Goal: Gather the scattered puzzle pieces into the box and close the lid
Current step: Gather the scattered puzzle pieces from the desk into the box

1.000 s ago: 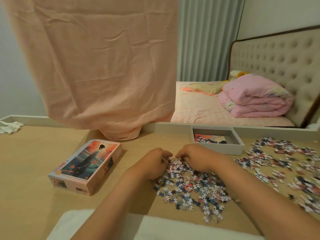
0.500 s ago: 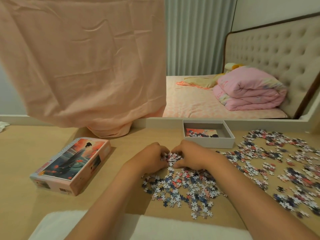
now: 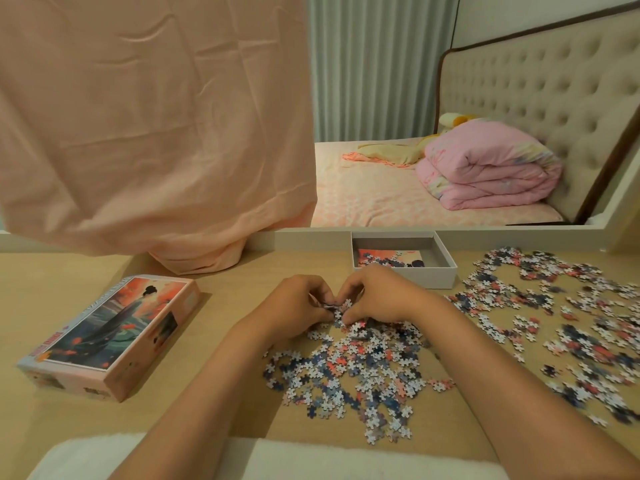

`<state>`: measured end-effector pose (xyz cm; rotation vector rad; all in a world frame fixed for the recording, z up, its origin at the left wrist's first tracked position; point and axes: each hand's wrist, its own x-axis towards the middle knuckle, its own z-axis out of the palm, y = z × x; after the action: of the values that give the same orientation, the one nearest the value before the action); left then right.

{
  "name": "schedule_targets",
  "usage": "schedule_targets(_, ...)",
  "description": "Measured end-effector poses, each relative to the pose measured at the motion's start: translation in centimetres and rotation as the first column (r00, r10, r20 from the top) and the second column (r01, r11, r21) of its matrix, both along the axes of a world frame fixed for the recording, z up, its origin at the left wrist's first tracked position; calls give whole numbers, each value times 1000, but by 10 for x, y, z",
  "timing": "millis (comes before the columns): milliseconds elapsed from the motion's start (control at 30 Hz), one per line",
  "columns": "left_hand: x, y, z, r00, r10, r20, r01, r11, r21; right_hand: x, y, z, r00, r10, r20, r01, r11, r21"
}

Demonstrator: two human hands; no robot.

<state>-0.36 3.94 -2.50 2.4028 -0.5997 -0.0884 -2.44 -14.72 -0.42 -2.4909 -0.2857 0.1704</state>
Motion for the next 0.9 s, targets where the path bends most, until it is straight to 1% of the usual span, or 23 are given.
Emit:
schedule_targets(100,3,-10,9,1000,-6,13,7,997,-80,2,-12,8,999,-39,11,38,996,82)
schedule_targets(233,14,-34,26,994,-20,109,37,987,-157,8,-33,25,989,-117,95,101,982,158)
schedule_targets(333,27,-57,39,980,-16,198,52,983,-179,15,-51,31,956,-223,190,174,954,245)
schedule_targets(400,37,-74,44,972,-3,236,50,980,-194,22,-60,27,911,-307,275,231,932,279)
schedule_targets(467,47,-89,43,971,17,239,34,978,-205,28,-66,21,859,-367,357,281,921,270)
schedule_targets(533,55,-100,39,974,27,227,11,987,-162,33,-70,13,838,-378,394,306,922,236)
schedule_targets(567,58,-102,37,974,19,225,8,993,-120,34,-71,10,850,-363,382,301,929,214)
schedule_targets(633,65,-102,33,974,4,225,8,999,-51,35,-74,4,905,-291,312,256,955,148)
schedule_targets(700,68,-97,30,974,-8,228,14,1000,-26,36,-77,1,935,-230,268,215,973,84)
schedule_targets(767,68,-93,27,973,-29,229,31,1000,-3,37,-78,1,932,-237,275,216,971,106)
schedule_targets(833,64,-90,25,968,-35,247,38,999,-9,37,-78,0,907,-283,312,250,958,142)
schedule_targets(900,58,-88,24,955,-30,294,41,999,-32,37,-79,-4,897,-289,334,270,957,103)
